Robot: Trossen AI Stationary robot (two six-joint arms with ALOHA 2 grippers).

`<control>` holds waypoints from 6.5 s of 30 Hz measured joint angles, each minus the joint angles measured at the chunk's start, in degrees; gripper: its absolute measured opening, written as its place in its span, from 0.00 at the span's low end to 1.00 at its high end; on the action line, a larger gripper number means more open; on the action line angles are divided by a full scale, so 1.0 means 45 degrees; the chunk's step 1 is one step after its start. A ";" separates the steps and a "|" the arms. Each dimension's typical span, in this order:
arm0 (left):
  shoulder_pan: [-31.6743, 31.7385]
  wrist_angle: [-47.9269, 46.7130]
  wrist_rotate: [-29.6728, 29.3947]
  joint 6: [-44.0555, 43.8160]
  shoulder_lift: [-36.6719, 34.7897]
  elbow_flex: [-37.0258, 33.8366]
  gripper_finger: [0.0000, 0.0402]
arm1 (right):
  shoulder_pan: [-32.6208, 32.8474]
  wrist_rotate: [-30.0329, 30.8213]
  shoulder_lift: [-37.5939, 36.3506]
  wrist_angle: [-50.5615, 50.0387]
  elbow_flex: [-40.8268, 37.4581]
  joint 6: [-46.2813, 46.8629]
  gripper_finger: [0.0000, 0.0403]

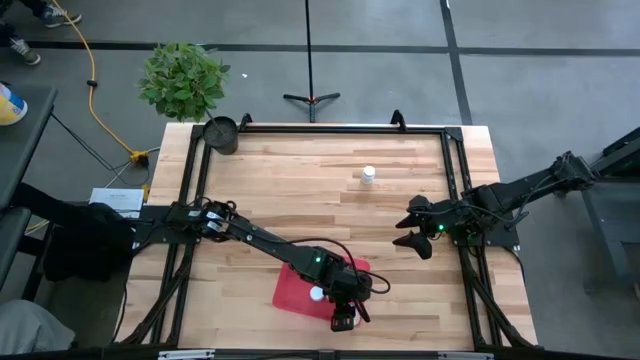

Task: Pick and place pill bottles into a basket
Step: Put the white medicine bottle into the red container

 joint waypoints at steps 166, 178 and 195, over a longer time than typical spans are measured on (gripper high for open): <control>0.4163 1.0313 -0.3236 0.1348 -2.9172 -2.3633 0.62 | -0.8153 -0.0072 0.4116 -1.0680 1.4429 -0.7868 0.72; 0.4167 0.9069 -0.2439 0.0510 -2.9177 -2.4729 0.62 | -1.0640 -0.4332 0.8063 -1.2195 1.6710 -1.0041 0.72; 0.4172 0.6307 -0.5821 0.4752 -2.9152 -2.4689 0.61 | -1.1402 -0.5250 1.0815 -1.1997 1.6708 -1.1118 0.72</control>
